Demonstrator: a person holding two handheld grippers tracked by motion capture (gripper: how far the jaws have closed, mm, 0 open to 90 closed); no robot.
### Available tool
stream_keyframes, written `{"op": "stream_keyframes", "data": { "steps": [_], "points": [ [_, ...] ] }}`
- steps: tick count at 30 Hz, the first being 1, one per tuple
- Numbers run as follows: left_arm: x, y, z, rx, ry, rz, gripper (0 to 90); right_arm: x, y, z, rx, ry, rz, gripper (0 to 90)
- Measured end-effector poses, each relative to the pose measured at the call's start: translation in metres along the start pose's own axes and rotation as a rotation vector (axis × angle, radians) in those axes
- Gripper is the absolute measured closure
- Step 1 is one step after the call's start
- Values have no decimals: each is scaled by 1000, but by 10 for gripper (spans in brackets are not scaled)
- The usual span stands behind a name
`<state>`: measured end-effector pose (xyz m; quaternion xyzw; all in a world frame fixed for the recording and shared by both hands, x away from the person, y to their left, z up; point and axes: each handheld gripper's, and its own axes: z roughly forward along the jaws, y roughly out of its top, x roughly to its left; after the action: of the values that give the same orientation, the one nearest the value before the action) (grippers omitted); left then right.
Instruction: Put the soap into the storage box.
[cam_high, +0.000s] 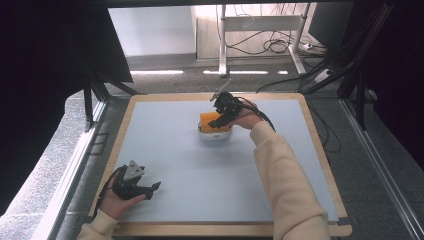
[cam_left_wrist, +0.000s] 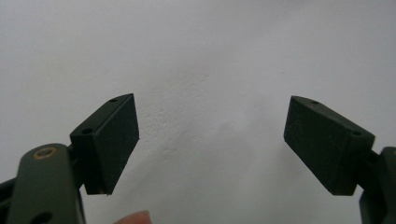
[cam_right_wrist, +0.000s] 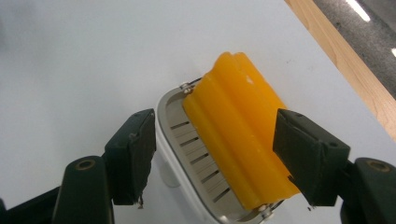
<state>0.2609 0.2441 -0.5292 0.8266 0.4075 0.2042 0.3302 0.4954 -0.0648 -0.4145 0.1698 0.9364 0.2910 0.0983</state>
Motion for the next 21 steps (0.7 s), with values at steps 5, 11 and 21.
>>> {"op": "stream_keyframes", "data": {
  "steps": [5,11,21],
  "points": [
    [0,0,0,-8,3,-5,179,12,-8,-8,-15,-9,16,296],
    [-1,0,-1,-11,7,-1,179,23,-22,-17,-38,-48,99,295],
    [-2,0,-1,-14,8,-1,179,51,-66,-37,-110,-70,175,287]
  ]
}}
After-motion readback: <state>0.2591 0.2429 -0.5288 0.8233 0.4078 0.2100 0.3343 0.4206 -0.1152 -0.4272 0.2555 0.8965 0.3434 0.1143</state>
